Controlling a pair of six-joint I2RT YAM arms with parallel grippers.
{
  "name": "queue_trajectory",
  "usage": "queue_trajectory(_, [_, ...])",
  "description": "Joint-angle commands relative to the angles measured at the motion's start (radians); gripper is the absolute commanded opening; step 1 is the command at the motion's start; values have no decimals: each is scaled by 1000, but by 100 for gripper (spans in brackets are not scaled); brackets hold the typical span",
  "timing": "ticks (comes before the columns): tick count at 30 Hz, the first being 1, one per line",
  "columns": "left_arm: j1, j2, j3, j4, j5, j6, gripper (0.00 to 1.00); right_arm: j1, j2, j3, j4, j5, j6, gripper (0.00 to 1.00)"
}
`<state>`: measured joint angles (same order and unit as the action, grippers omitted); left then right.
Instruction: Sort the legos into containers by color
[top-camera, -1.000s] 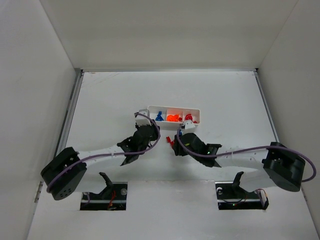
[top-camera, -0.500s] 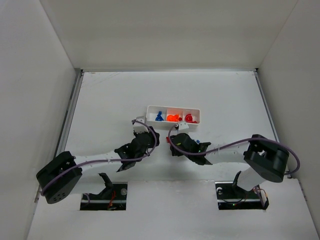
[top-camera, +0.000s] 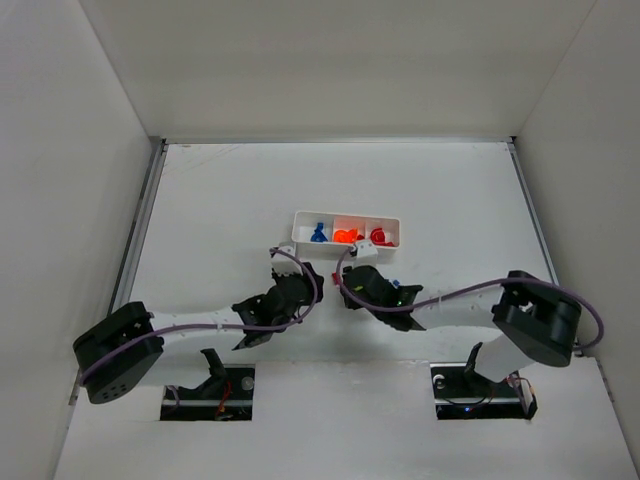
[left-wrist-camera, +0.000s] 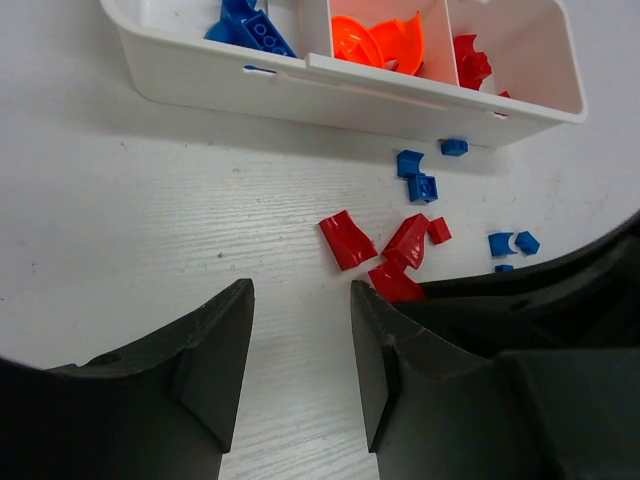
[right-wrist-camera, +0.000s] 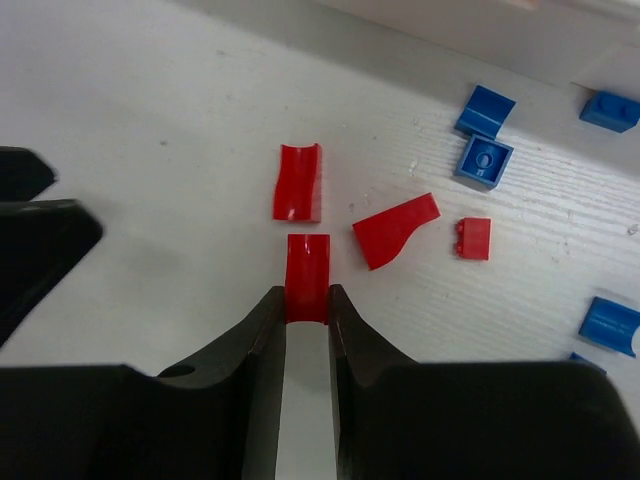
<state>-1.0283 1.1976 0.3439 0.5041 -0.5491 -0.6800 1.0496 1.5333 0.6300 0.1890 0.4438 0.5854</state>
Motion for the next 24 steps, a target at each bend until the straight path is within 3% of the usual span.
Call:
queue_trajectory(1, [-14, -43, -5, 4, -28, -4, 41, 36, -152, 1, -35, 41, 11, 19])
queue_trajectory(5, [-46, -44, 13, -7, -28, -3, 40, 7, -298, -15, -106, 56, -5, 19])
queue_trajectory(9, [-95, -7, 44, -4, -29, 5, 40, -136, -348, 3, -108, 21, -54, 19])
queue_trajectory(14, [-172, 101, 110, 8, -28, 8, 40, -323, -282, 56, -69, -60, -82, 19])
queue_trajectory(21, [-276, 252, 207, 37, -29, 37, 40, -424, -159, 135, -36, -117, -113, 21])
queue_trajectory(24, [-299, 304, 242, 37, -20, 37, 41, -434, -121, 157, -36, -111, -125, 34])
